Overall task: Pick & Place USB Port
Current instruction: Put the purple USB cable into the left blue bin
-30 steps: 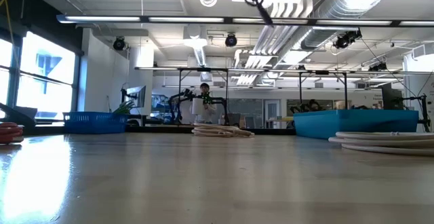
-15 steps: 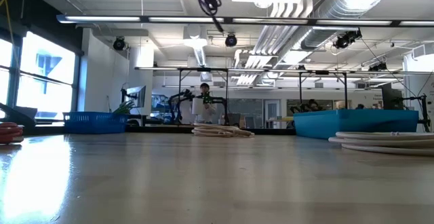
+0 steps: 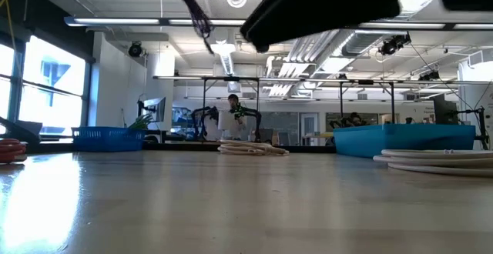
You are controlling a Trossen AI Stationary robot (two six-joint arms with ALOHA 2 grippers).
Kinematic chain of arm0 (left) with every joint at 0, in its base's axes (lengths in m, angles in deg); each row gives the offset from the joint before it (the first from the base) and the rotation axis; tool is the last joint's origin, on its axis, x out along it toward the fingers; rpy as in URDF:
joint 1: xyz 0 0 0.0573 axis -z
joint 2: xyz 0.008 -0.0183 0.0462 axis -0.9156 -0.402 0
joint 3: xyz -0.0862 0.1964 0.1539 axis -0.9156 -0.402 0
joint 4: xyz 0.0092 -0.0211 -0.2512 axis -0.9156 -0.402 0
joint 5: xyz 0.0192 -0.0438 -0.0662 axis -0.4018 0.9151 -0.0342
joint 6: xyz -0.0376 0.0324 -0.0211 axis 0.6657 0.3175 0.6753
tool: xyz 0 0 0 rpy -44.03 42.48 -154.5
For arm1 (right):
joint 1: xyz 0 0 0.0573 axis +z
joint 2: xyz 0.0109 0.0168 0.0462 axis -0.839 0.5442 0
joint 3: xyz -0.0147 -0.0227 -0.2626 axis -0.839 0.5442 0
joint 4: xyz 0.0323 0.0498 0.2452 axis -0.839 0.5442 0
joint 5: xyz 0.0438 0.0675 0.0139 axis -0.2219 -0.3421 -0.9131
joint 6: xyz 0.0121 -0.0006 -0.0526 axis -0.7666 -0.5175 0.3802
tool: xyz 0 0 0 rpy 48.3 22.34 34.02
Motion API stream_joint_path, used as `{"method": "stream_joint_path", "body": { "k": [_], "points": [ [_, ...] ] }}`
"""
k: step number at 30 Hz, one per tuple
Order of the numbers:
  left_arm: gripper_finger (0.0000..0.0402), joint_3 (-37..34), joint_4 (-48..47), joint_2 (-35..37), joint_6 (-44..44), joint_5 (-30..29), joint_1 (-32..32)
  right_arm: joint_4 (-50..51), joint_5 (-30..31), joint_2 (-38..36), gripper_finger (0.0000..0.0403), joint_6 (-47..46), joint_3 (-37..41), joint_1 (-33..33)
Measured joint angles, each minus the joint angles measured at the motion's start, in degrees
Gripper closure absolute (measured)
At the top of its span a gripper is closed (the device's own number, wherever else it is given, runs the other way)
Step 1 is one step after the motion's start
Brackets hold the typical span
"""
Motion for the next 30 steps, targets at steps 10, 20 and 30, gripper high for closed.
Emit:
{"method": "stream_joint_path", "body": {
  "k": [10, 20, 30],
  "points": [
    [0.0380, 0.7, -32.1, 1.7, 24.1, 12.1, -7.1, -8.8, -18.9, 0.0, 0.0311, -2.8, 6.9, -9.2],
    [0.0380, -2.1, -41.5, 10.6, 30.7, 21.3, -22.4, -12.2, -20.0, -0.1, 0.0311, 1.7, 10.8, -9.8],
    [0.0380, -3.4, -42.3, 14.5, 26.0, 28.9, -47.2, -12.5, -20.3, -0.1, 0.0311, 3.2, 13.6, -12.4]
  ]
}}
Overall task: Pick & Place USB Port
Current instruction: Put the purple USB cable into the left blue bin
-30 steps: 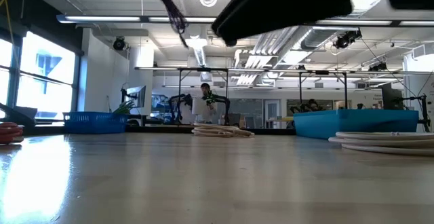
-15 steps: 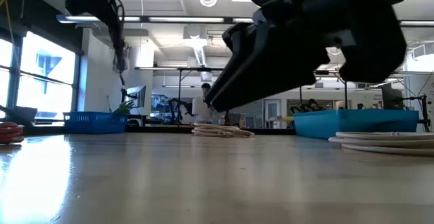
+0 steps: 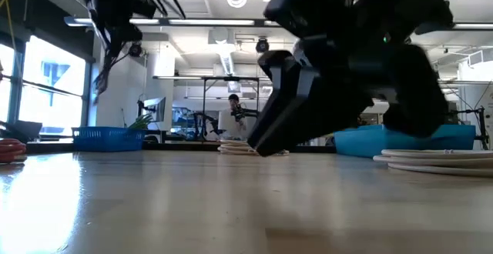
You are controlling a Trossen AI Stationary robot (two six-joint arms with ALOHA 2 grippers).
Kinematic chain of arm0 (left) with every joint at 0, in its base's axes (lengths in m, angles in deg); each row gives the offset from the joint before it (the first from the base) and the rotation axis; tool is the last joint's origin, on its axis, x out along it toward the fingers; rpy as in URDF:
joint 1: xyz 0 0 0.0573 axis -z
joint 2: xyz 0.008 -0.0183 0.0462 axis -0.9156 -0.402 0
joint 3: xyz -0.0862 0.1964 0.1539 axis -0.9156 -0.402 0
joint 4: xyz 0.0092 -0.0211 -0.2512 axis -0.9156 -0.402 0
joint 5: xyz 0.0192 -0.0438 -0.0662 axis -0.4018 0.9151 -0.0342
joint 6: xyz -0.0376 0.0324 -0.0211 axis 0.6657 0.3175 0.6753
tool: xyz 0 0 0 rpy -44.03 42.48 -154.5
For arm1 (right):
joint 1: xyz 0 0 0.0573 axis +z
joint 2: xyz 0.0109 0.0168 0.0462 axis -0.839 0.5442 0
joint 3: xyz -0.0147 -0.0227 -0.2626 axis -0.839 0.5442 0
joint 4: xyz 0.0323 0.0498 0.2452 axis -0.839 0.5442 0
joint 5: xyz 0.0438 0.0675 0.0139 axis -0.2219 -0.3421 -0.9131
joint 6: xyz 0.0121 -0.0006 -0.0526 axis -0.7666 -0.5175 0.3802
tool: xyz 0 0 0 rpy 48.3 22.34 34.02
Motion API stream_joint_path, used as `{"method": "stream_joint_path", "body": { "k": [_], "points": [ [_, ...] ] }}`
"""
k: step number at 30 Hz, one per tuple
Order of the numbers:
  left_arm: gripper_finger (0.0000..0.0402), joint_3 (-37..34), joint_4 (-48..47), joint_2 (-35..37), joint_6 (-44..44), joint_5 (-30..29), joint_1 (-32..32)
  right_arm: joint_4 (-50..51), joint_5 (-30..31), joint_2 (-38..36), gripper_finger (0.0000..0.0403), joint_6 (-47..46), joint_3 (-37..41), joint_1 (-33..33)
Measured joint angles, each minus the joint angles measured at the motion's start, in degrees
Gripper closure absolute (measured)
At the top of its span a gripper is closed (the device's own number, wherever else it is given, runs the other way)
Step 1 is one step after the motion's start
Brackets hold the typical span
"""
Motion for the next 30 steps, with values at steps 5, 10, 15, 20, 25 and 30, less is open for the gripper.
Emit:
{"method": "stream_joint_path", "body": {
  "k": [5, 10, 15, 20, 25, 30],
  "points": [
    [0.0380, 0.0, 2.1, -0.5, -9.4, 3.2, -11.2, -0.3, -0.1, 0.0, 0.0311, 1.1, 1.9, -1.9],
    [0.0380, -0.1, 10.0, -0.6, -20.4, 5.6, -18.6, -2.0, -2.9, 0.0, 0.0311, 1.1, 4.3, -4.4],
    [0.0380, 0.0, 17.1, -1.3, -27.7, 8.0, -24.6, -5.9, -6.3, -0.1, 0.0311, 3.3, 6.6, -7.3],
    [0.0380, 0.0, 17.3, -4.1, -30.6, 10.4, -29.7, -8.5, -9.2, -0.1, 0.0311, 5.7, 8.3, -10.4],
    [0.0380, 0.0, 18.4, -7.6, -33.3, 15.2, -33.8, -9.8, -11.5, -0.1, 0.0311, 5.9, 9.5, -12.0],
    [0.0380, 0.0, 18.7, -12.2, -35.0, 20.9, -37.3, -11.5, -11.6, -0.1, 0.0311, 5.8, 10.9, -12.1]
  ]
}}
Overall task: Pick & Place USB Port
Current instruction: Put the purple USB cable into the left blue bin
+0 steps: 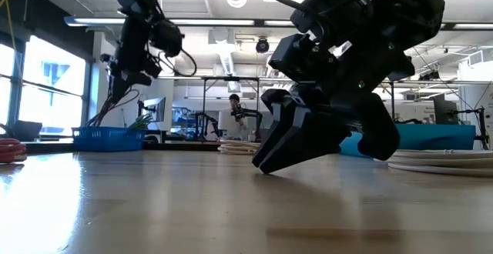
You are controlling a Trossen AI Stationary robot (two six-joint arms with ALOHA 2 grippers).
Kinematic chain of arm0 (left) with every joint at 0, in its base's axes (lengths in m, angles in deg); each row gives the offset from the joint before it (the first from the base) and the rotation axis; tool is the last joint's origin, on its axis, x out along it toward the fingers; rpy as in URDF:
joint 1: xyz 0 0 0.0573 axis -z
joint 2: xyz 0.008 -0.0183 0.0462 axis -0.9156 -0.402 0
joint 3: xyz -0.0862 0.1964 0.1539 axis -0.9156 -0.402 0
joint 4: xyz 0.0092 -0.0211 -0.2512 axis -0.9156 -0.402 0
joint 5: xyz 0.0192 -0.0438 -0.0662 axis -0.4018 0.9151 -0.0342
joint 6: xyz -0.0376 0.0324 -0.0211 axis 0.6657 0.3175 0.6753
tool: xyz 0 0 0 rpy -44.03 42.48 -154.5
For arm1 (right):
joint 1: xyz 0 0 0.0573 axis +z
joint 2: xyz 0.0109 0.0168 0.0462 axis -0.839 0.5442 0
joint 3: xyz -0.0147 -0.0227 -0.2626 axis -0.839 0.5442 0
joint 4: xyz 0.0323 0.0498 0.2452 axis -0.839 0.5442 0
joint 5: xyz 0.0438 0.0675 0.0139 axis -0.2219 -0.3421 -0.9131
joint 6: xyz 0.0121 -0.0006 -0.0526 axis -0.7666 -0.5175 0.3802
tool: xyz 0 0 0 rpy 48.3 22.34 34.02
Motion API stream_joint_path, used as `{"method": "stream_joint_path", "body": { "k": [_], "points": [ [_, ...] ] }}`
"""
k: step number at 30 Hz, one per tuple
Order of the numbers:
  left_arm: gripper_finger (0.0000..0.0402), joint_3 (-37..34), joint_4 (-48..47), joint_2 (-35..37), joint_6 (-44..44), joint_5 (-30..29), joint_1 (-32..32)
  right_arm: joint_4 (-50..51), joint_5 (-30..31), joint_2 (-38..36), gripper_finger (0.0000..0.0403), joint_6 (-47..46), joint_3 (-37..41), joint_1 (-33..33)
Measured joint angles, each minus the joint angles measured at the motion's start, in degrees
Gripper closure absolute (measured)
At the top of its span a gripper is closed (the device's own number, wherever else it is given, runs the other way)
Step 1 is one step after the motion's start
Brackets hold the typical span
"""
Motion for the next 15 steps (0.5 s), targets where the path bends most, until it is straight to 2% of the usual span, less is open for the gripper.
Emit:
{"method": "stream_joint_path", "body": {
  "k": [6, 15],
  "points": [
    [0.0374, 0.0, 0.1, -3.9, -1.6, -1.0, -0.8, -2.0, 0.1, 0.0, 0.0311, -0.6, 1.1, 0.0],
    [0.0340, 0.0, 1.1, -4.1, -6.2, -2.9, -0.7, -1.9, 0.1, 0.0, 0.0311, -0.9, 1.1, 0.0]
  ]
}}
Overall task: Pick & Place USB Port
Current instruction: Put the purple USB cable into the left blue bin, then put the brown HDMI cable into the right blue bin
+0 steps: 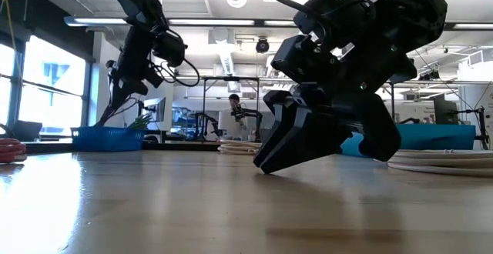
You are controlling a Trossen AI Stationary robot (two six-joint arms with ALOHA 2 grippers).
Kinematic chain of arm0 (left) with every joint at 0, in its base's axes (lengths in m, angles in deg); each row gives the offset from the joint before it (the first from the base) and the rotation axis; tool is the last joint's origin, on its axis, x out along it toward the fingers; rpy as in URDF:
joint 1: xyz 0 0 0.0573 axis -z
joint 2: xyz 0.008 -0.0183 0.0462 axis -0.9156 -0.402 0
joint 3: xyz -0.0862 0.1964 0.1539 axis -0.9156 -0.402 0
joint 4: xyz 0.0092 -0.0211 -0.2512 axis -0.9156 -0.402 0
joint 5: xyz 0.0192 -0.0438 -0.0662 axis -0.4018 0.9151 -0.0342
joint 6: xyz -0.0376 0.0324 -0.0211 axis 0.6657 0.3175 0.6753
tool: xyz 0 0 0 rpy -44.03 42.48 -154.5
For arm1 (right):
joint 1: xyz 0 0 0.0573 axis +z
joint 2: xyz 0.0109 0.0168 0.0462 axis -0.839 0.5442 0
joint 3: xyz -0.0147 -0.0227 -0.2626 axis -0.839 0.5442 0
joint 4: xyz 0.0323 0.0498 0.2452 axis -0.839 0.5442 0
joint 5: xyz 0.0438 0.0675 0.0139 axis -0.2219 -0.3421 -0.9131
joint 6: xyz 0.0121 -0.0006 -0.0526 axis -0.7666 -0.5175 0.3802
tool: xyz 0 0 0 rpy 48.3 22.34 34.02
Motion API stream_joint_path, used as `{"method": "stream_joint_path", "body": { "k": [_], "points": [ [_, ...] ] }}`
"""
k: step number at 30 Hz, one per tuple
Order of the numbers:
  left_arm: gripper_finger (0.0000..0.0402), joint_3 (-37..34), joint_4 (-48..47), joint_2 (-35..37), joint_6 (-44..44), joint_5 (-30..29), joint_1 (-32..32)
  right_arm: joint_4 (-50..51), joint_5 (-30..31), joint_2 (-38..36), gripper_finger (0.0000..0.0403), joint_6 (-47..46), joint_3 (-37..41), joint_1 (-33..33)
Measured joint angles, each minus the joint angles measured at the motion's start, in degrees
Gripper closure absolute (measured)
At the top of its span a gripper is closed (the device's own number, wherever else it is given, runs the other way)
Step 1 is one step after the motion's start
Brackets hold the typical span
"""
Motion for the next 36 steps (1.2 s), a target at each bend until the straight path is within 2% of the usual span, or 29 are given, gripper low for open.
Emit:
{"method": "stream_joint_path", "body": {
  "k": [5, 17, 25, 31, 34, 36],
  "points": [
    [0.0318, 0.0, 0.0, 0.0, -2.4, -1.3, 0.0, 0.1, 0.0, 0.0, 0.0311, -0.4, 0.0, 0.0],
    [0.0228, 0.0, -3.0, 0.0, -0.9, -5.8, 0.0, 0.1, -0.6, 0.1, 0.0311, -0.4, 0.0, 0.0],
    [0.0210, 0.0, -3.4, 0.1, -0.9, -6.3, 0.1, 0.1, -0.2, 0.1, 0.0311, -0.3, 0.0, 0.0],
    [0.0211, 3.3, -3.5, 0.1, -0.9, -9.4, 3.8, 0.3, 3.5, 0.0, 0.0311, 0.9, 0.0, 0.2],
    [0.0211, 7.3, -2.6, 0.1, -1.6, -13.0, 7.6, 0.8, 7.7, -0.6, 0.0311, 1.4, 0.1, 0.2],
    [0.0211, 9.8, -0.1, 0.2, -5.5, -15.1, 10.5, 1.4, 12.0, -1.3, 0.0311, 2.5, 0.2, 0.1]
  ]
}}
